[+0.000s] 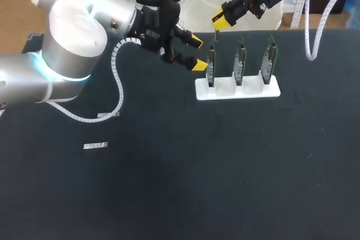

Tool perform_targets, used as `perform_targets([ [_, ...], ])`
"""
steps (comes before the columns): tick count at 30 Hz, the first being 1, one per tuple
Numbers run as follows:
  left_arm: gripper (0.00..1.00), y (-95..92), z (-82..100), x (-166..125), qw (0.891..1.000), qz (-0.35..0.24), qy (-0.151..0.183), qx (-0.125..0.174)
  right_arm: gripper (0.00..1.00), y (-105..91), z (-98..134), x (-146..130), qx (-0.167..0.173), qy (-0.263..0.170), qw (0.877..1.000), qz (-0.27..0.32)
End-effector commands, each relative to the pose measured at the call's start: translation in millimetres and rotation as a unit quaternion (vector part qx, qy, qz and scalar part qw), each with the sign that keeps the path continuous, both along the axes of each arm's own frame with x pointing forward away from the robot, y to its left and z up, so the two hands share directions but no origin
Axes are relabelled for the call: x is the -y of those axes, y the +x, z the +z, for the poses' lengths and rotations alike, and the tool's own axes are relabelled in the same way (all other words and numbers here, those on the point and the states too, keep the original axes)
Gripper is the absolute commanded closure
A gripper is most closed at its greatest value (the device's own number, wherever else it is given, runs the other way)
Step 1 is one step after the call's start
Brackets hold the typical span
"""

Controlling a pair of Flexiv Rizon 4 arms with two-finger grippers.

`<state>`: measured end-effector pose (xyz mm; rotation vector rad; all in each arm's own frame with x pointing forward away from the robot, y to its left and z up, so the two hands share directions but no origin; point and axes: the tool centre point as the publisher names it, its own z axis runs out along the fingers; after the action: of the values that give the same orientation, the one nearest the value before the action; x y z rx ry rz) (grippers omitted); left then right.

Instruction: Pick up the optical module with the left hand, and insert it into the network port with the right hand.

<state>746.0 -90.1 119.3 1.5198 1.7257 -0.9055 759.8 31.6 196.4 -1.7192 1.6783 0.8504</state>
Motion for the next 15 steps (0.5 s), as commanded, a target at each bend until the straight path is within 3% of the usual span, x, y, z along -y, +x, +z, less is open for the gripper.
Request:
perform_targets([
  [1, 0.00, 1.8, 0.4, 1, 1.000, -0.002, 0.002, -0.001, 1.00, -4.9, -4, -5, 0.002, -0.004, 1.000, -0.004],
  [15, 0.00, 1.8, 0.4, 1, 1.000, -0.002, 0.002, -0.001, 1.00, 4.6, -17, -10, -0.008, -0.014, 1.000, -0.005],
])
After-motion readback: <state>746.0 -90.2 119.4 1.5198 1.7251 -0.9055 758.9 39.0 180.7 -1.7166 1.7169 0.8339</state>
